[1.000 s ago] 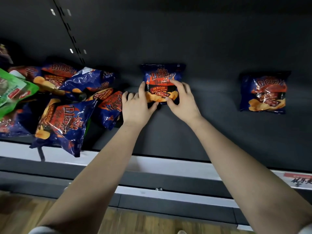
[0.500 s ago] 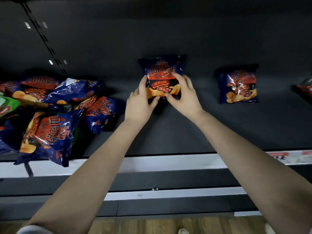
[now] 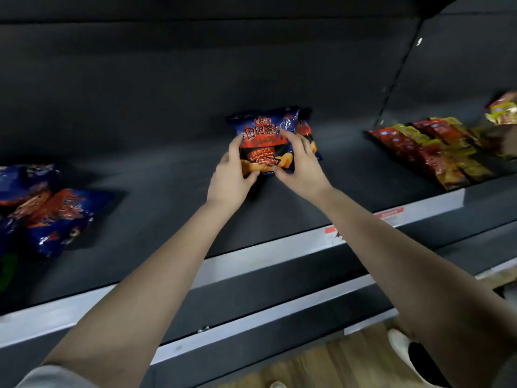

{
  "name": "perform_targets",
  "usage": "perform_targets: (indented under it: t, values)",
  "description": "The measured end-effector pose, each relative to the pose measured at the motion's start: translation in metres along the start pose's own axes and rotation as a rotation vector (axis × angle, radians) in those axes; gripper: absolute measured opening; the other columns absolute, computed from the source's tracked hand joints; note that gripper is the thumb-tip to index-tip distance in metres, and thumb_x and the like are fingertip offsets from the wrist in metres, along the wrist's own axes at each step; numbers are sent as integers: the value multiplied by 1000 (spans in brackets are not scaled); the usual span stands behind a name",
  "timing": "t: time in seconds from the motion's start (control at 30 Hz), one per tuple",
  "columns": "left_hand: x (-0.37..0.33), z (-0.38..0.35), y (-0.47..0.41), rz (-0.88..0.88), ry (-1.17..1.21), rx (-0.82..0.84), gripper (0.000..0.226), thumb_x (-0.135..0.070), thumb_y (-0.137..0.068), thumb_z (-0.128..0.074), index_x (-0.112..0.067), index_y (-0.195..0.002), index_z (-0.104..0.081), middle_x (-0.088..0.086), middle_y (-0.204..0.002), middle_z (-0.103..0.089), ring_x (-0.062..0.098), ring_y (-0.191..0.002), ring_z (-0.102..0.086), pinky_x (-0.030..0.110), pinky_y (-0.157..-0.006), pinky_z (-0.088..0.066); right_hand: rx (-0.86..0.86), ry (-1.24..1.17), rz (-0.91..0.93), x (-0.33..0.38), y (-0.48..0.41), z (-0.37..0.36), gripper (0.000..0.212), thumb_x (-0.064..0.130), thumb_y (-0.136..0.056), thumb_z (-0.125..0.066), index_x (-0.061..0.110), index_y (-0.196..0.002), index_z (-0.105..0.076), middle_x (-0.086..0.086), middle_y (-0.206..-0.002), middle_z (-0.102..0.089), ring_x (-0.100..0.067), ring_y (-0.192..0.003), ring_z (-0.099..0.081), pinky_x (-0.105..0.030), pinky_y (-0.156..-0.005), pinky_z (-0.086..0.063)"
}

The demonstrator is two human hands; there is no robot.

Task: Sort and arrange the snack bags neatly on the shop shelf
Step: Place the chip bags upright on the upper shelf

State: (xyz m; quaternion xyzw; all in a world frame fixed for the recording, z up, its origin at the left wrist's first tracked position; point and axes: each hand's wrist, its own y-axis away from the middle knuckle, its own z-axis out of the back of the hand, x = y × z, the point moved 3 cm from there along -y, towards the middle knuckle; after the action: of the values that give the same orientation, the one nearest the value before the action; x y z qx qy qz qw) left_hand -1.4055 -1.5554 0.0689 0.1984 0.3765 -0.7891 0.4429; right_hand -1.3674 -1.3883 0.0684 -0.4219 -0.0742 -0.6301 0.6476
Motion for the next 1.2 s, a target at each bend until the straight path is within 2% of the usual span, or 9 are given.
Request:
perform_targets:
  t: [0.2,0.37,0.57,0.7,0.8,1.0,1.2]
  values:
    - [-26,-40,-5,-48,-51,69,80,-22,-84,-67,-24,-147,-17,10,-130,-53,27,-109,-58,38,-81,-51,-13,31,-65,-35,14,31,75,12,-83,-67,24,-144,-25,-7,-146,-29,-18,-124,-45,-19,-90,-39]
    - [-36,-59,-8,-60,-50,88,80,-20,-84,-67,-23,-147,-18,14,-130,-52,29,-108,-59,40,-84,-51,1,36,-123,-52,13,39,78,13,-84,-65,26,-147,-19,-6,-147,-29,-19,-123,-46,-24,-94,-41]
    - [-31,-73,-12,-38,-72,94,83,-19,-82,-69,-26,-147,-18,14,-135,-43,34,-112,-56,40,-83,-50,22,50,-148,-62,9,37,75,12,-87,-60,22,-148,-18,-8,-153,-21,-24,-129,-41,-23,-98,-33]
    - [-27,-73,-13,-53,-169,70,90,-35,-74,-74,-25,-146,-20,11,-141,-34,35,-121,-46,43,-84,-47,22,108,-156,-65,7,36,77,18,-84,-62,28,-147,-19,-5,-157,-7,-31,-138,-21,-42,-110,-29]
    - [-23,-65,-16,-98,-288,27,97,-52,-69,-73,-24,-146,-21,9,-145,-32,37,-124,-41,48,-93,-42,3,182,-129,-67,7,38,79,27,-81,-65,29,-146,-21,-6,-157,-3,-31,-141,-11,-47,-113,-23]
    - [-1,-54,-18,-26,-438,75,104,-71,-69,-60,-20,-148,-17,6,-151,-24,34,-133,-30,48,-105,-30,-13,342,-59,-68,7,40,86,45,-76,-69,32,-147,-20,-9,-157,0,-32,-142,-8,-57,-112,-20]
    - [16,-53,-14,11,-614,235,103,-82,-72,-35,-19,-150,-12,9,-157,-12,35,-142,-12,52,-114,-14,20,413,-28,-65,7,36,80,39,-79,-69,36,-145,-24,-10,-157,0,-33,-142,-10,-55,-112,-22]
